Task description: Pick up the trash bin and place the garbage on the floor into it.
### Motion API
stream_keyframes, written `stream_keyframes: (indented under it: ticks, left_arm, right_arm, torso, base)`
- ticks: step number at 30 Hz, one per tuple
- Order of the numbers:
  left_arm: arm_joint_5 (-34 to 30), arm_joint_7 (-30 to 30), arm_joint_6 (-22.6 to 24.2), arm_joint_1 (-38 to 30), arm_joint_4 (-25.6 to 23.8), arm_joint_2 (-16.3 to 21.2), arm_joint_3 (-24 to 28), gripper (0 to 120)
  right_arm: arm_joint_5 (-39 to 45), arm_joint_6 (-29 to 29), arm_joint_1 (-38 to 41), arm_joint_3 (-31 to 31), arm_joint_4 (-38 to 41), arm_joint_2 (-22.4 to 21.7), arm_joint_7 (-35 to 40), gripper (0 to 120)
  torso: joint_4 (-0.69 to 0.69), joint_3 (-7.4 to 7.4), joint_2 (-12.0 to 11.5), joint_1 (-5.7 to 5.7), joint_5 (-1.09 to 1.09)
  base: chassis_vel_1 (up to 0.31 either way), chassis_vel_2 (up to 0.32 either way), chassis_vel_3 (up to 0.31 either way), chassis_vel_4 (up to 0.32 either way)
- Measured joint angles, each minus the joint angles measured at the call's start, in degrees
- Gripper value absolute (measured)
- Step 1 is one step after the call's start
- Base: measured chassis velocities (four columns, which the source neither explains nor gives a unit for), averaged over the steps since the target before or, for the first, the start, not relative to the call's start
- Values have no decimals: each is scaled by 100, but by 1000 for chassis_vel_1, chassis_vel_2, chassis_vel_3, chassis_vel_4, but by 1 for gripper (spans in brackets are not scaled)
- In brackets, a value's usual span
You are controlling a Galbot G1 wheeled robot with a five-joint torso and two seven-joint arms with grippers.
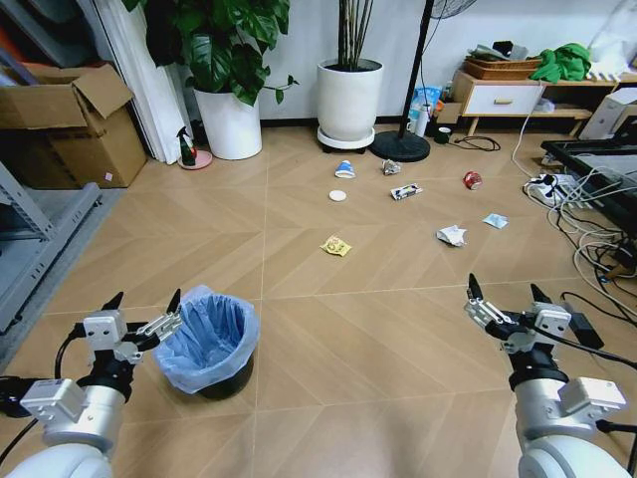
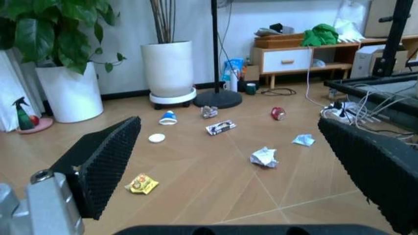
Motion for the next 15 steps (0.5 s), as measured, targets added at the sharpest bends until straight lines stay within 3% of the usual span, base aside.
stream_keyframes:
  ticks: [9,15]
  left_arm:
    - [-324,-143,365,-66,166,269,12,100]
    - [-677,-239,825,-388,718,716,83,100]
  right_arm:
    - [48,-27,66,-9,-79,-128,-1,100]
    - [56,-37,77,-46,-182,-173,-1,100]
  torso:
    - [0,0,0,0,0]
    - [0,0,0,0,0]
  base:
    - [0,0,0,0]
    - [0,0,0,0]
